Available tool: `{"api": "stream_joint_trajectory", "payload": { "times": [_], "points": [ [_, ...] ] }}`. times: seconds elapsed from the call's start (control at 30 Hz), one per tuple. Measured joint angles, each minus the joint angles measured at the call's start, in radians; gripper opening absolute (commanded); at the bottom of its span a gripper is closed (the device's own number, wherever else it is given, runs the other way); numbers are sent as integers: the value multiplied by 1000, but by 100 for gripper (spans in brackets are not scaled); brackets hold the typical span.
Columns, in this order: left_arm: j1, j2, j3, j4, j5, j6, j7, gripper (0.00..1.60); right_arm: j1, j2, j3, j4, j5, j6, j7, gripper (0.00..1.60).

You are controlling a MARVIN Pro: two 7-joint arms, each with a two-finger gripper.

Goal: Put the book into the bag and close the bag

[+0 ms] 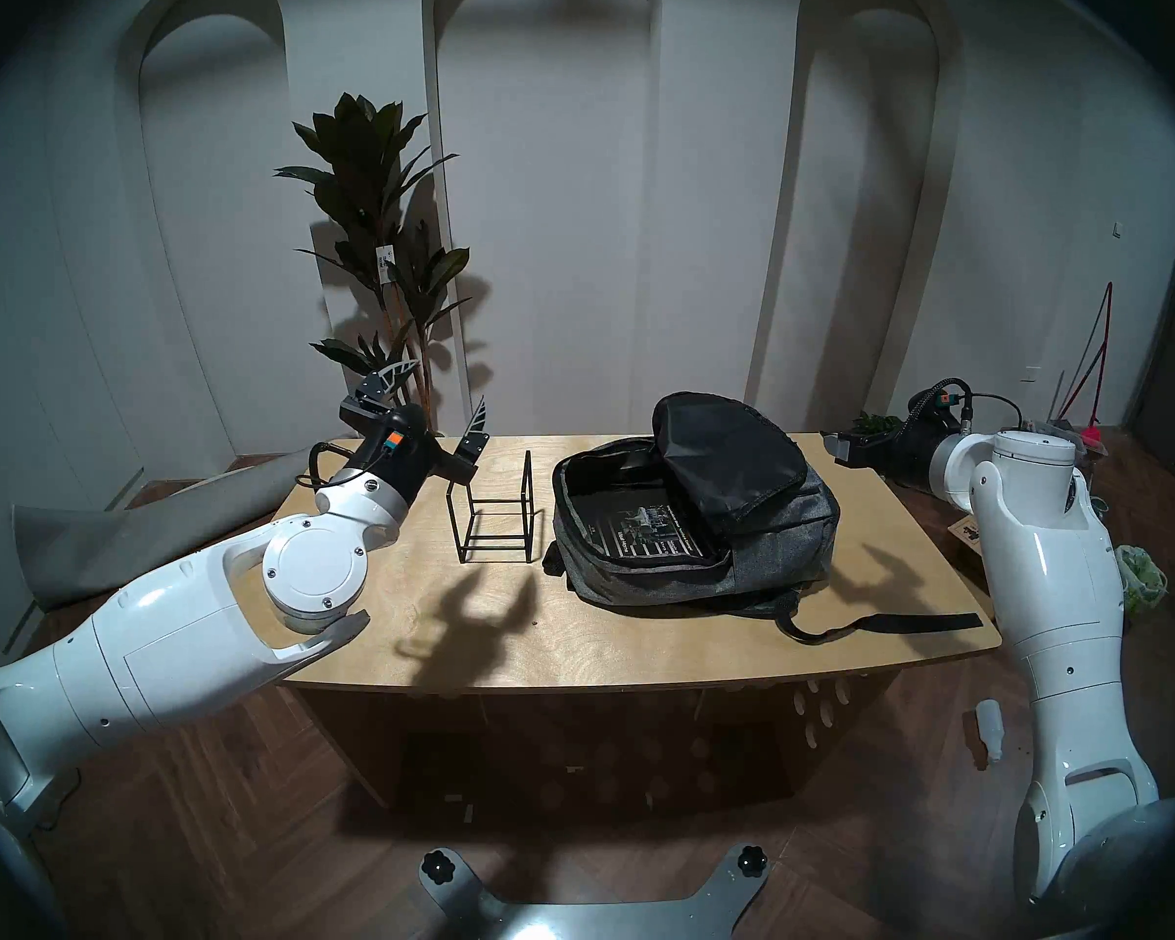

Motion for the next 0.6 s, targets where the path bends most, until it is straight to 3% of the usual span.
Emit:
{"api": "stream_joint_trajectory", "payload": {
  "times": [0.23, 0.6],
  "points": [
    [-10, 44, -11, -32, -85, 42, -108, 160, 29, -16, 8, -18, 30, 110, -23, 160],
    [-28, 100, -29, -67, -213, 118, -265, 160, 65, -47, 23, -16, 79, 121, -65, 160]
  ]
}}
